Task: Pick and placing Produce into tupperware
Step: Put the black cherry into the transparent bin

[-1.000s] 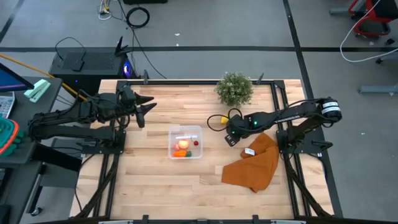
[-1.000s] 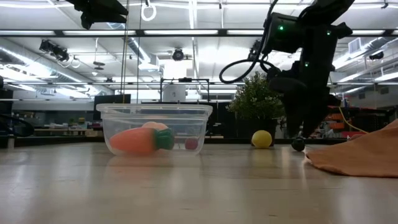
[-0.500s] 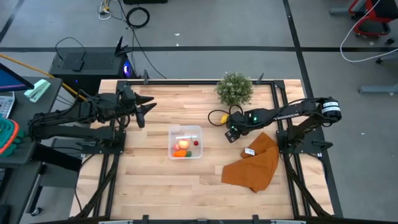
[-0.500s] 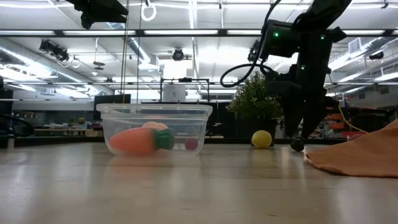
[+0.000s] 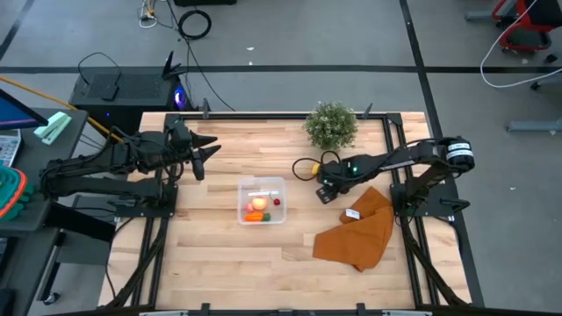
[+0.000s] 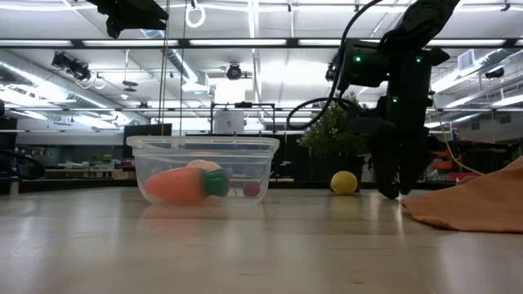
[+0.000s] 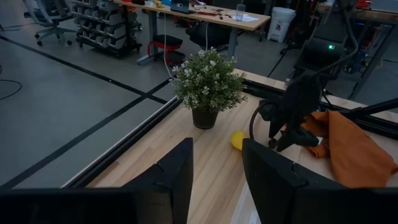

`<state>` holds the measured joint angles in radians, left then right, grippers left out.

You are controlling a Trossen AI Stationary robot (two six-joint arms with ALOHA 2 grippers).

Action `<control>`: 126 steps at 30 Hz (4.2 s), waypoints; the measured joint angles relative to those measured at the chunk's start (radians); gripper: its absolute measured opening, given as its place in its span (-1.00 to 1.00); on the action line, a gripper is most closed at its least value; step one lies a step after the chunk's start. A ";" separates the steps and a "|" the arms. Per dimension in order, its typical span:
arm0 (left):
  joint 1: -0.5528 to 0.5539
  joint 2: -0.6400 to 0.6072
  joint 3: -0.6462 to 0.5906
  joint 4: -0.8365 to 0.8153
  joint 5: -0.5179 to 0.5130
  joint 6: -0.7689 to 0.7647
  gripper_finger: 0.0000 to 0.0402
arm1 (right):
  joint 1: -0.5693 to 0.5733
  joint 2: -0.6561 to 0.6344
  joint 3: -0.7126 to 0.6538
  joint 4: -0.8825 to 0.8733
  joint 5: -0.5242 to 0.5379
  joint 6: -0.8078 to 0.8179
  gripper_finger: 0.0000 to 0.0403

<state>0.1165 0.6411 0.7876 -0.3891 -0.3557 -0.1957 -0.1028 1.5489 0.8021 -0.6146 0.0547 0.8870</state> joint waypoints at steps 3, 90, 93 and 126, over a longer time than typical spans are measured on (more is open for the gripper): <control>0.000 0.000 0.000 0.000 0.000 -0.002 -0.26 | 0.000 0.008 0.000 0.027 0.002 0.003 0.13; 0.000 -0.179 0.001 -0.170 0.000 -0.063 -0.29 | 0.082 0.645 1.244 -0.294 -0.167 -0.953 -0.61; 0.000 -0.195 0.001 -0.192 0.000 -0.063 -0.31 | 0.076 0.678 1.244 -0.318 -0.163 -0.955 -0.61; 0.000 -0.199 0.001 -0.269 0.000 -0.054 -0.32 | 0.040 0.749 1.237 -0.399 -0.098 -0.963 -0.61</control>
<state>0.1169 0.4423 0.7883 -0.6582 -0.3557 -0.2497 -0.0630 2.2974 2.0392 -1.0138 -0.0429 -0.0765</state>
